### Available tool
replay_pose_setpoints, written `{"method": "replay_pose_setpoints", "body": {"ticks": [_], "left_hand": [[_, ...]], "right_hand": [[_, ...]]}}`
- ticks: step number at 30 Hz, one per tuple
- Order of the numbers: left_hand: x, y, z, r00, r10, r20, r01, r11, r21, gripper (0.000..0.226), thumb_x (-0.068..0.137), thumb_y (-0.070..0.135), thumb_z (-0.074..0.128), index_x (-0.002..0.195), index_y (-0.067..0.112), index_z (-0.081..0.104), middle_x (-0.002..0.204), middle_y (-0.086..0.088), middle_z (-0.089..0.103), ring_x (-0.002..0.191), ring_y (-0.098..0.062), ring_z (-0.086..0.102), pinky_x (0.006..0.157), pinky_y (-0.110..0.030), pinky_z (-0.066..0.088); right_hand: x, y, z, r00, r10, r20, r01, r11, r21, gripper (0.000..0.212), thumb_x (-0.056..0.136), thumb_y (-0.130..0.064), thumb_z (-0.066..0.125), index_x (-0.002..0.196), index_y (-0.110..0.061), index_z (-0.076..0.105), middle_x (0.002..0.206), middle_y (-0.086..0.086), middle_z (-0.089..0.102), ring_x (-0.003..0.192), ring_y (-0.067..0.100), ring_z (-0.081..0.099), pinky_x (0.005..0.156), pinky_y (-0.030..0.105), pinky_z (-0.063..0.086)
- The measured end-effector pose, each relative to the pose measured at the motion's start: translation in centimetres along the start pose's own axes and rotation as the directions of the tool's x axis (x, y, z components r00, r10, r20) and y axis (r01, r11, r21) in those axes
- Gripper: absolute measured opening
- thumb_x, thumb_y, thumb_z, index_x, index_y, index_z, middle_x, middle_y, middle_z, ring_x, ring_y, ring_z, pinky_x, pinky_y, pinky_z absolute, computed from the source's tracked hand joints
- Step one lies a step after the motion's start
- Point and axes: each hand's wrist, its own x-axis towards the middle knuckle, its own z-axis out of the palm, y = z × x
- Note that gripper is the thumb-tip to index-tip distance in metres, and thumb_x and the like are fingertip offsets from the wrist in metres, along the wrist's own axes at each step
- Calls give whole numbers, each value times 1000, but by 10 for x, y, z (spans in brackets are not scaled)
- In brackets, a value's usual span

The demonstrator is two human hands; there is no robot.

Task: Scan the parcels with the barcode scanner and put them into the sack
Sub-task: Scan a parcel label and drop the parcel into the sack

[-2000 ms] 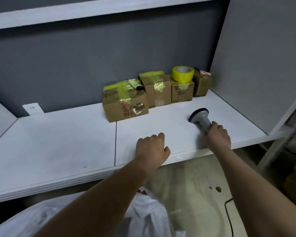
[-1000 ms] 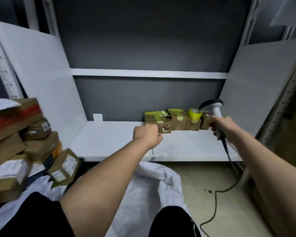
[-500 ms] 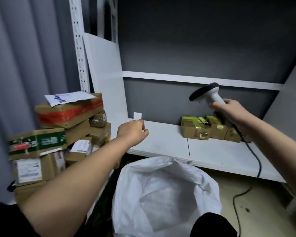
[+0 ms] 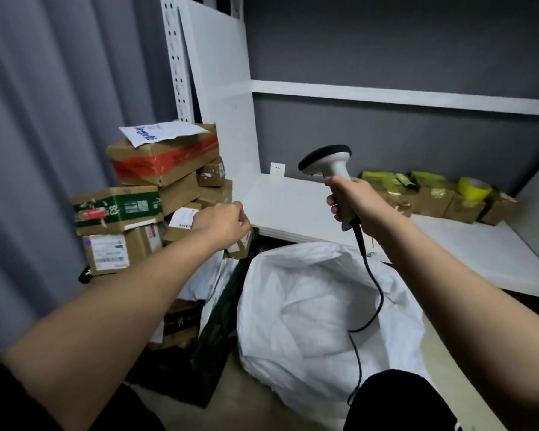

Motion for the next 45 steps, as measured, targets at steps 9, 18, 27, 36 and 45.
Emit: {"method": "replay_pose_setpoints", "body": {"ticks": [9,18,27,36,45], "left_hand": [[-52,-49,-19,993,12,-119,8,986,167,31,91,37,47,114,18,56,115,-7,63,104,-29,60,76,-35,49],[30,-133,-79,943,-95,-318,184,947,262,50,88,39,58,128,12,46,128,-10,50,118,-30,49,89,-40,42],[140,-165,-60,952,-184,-246,243,940,238,64,88,45,58,139,13,36,138,-11,45,126,-29,45,96,-40,40],[164,-170,-43,871,-88,-484,231,942,243,32,99,23,41,120,13,63,117,-11,64,104,-36,59,79,-41,47],[112,-122,-125,580,85,-810,-161,987,-12,34,93,13,48,123,13,65,116,-8,66,102,-32,58,86,-40,46]], "right_hand": [[-53,39,67,998,-55,29,44,957,286,6,96,-15,54,93,-11,50,68,6,53,41,11,43,39,20,35],[-8,37,119,975,-106,195,56,968,245,10,95,-10,55,95,-9,45,58,6,47,39,13,37,40,25,33],[55,38,167,958,-143,249,100,979,178,12,95,-12,57,99,-5,48,57,6,49,39,15,37,44,26,32],[69,44,180,953,-149,265,82,966,246,10,96,-11,56,100,-8,48,60,11,50,38,15,36,44,26,30],[34,40,146,973,-156,168,105,955,278,8,95,-9,55,98,-6,48,57,9,49,40,14,39,42,24,36]]}}
